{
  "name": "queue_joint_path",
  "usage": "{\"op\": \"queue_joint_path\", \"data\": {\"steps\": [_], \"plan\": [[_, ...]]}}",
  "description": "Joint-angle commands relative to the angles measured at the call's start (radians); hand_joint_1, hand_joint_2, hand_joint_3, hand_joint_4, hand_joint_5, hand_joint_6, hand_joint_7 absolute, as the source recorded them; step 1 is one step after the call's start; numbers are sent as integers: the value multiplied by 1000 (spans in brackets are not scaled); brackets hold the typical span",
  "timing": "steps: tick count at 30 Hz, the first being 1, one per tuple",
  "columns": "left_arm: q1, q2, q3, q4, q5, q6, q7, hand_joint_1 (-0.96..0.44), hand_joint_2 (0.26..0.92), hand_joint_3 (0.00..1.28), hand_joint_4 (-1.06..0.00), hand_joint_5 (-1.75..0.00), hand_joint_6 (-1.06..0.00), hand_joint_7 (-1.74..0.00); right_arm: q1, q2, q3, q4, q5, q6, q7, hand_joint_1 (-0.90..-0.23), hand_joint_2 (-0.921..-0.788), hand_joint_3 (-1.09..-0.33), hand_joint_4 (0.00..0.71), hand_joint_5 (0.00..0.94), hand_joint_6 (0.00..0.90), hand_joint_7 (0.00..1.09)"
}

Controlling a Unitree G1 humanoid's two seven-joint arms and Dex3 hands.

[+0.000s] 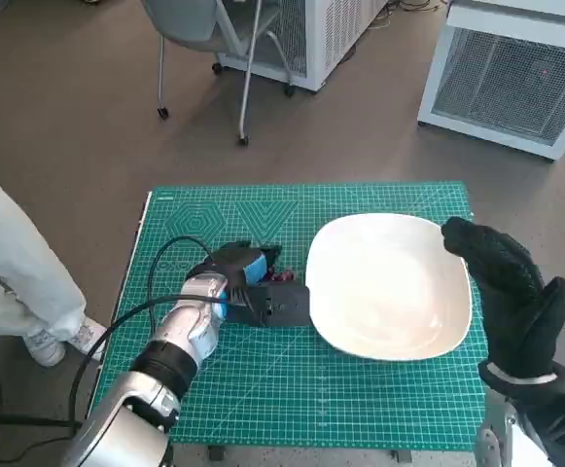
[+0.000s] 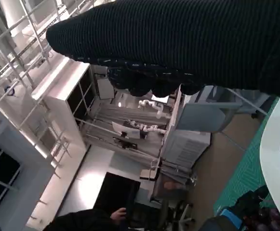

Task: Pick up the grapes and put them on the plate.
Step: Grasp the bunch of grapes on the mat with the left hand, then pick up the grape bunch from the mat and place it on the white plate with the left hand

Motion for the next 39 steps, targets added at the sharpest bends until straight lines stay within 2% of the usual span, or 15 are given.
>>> {"op": "queue_joint_path", "data": {"steps": [1,4,6,8,10,13,15,16,19,25,39], "plan": [[34,7,-18,23,-2,-24,2,-45,811,10,-198,-14,-437,-56,24,3,-2,5,5,11,-3,-514,-921,-543,477,1,142,642],[35,11,-31,28,7,-39,21,8,824,15,-255,-31,-528,-85,24,2,-2,5,7,11,-1,-514,-921,-543,477,1,142,641],[33,11,-43,38,16,-44,38,44,838,20,-360,-76,-597,-109,24,2,-2,5,7,12,-1,-514,-921,-543,477,1,142,641],[32,10,-59,48,28,-48,57,127,863,49,-479,-371,-666,-142,24,2,-2,5,7,12,-1,-514,-921,-543,477,1,143,640],[32,11,-75,54,40,-49,74,239,860,172,-515,-857,-709,-163,24,1,-3,5,6,12,-1,-513,-921,-543,477,1,143,640],[37,15,-97,49,56,-45,91,327,780,494,-446,-1371,-701,-133,23,-1,-4,5,7,14,-1,-513,-921,-544,476,1,142,640],[41,18,-105,38,62,-40,97,349,748,644,-380,-1565,-665,-91,22,-2,-5,6,7,15,-2,-513,-921,-544,476,1,142,640],[42,19,-108,33,64,-37,99,354,747,677,-355,-1623,-647,-73,21,-3,-6,7,7,15,-1,-513,-921,-544,476,1,142,640],[44,22,-111,19,65,-31,102,357,774,685,-302,-1706,-616,-39,19,-4,-8,8,8,16,-1,-514,-921,-543,477,1,143,639],[44,25,-102,4,51,-30,101,354,823,634,-261,-1739,-628,-30,18,-4,-7,7,1,15,-3,-514,-921,-542,477,1,144,638],[40,27,-87,-1,34,-37,109,348,905,418,-328,-1625,-799,-73,13,-12,-12,11,-2,10,-1,-511,-921,-541,478,2,148,633]]}}
